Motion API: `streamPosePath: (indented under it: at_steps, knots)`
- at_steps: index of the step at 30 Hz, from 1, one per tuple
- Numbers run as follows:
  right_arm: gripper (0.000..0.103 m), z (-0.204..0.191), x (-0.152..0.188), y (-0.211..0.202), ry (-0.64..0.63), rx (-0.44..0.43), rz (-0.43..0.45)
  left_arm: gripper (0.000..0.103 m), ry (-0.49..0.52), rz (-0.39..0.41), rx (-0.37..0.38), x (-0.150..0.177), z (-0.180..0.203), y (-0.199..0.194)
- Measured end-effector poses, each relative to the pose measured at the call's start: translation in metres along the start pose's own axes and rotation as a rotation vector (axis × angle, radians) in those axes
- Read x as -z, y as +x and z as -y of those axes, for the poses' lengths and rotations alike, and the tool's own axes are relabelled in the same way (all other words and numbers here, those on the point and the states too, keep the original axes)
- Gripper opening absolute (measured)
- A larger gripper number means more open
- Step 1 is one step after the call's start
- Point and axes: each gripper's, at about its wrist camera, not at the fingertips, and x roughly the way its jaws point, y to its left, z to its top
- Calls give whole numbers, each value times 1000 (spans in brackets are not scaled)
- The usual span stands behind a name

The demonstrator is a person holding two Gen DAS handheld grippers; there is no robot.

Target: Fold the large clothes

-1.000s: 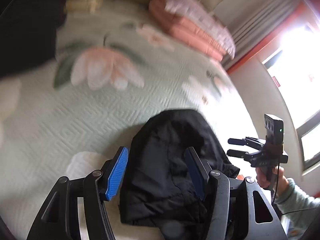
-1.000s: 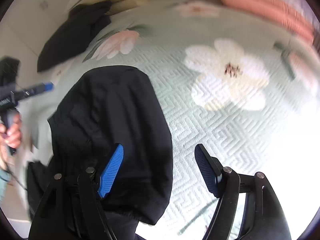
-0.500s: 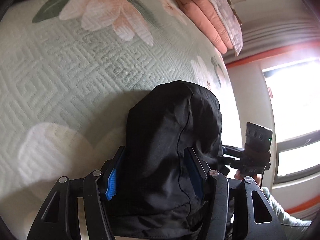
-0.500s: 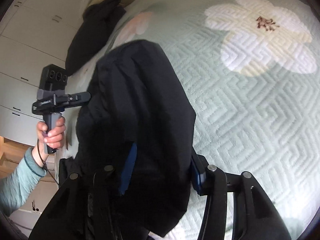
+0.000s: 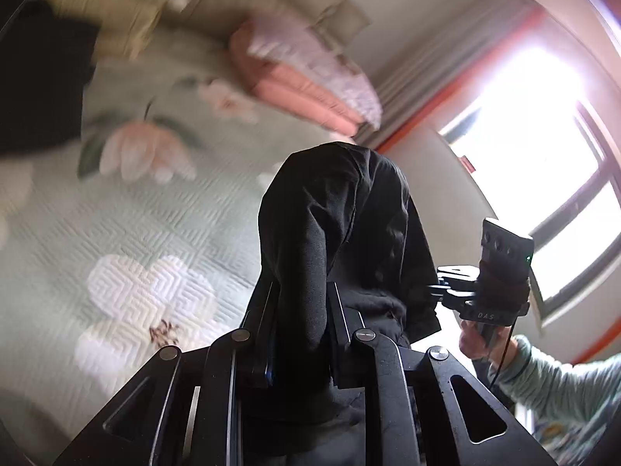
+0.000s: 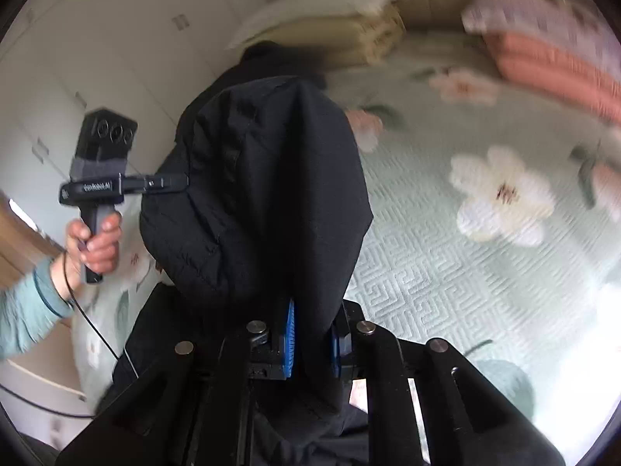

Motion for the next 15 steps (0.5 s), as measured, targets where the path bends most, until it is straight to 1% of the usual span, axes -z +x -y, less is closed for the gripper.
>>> streamPosePath:
  at_steps: [2, 3, 4, 7, 8, 10, 13, 14, 15]
  knots:
    - [17, -30, 12, -24, -48, 34, 19, 20, 63, 14, -15, 15, 31, -31]
    - [17, -45, 20, -36, -58, 52, 27, 20, 88, 15, -22, 23, 40, -45]
    - [17, -58, 29, -48, -66, 73, 36, 20, 133, 11, -45, 37, 59, -60]
    - [17, -97, 58, -78, -122, 173, 61, 19, 236, -13, -107, 74, 97, -83]
    - [17, -112, 68, -85, -137, 200, 65, 19, 283, -29, -140, 91, 112, -91]
    - [17, -133, 89, -99, -172, 256, 65, 19, 345, -58, -185, 122, 130, -103]
    - [17, -166, 130, -97, -244, 350, 34, 19, 380, -116, -223, 171, 140, -111]
    - [17, -175, 140, -94, -239, 359, 20, 19, 381, -136, -237, 189, 140, -111]
    - [17, -176, 155, -95, -222, 362, 3, 19, 380, -160, -260, 208, 137, -107]
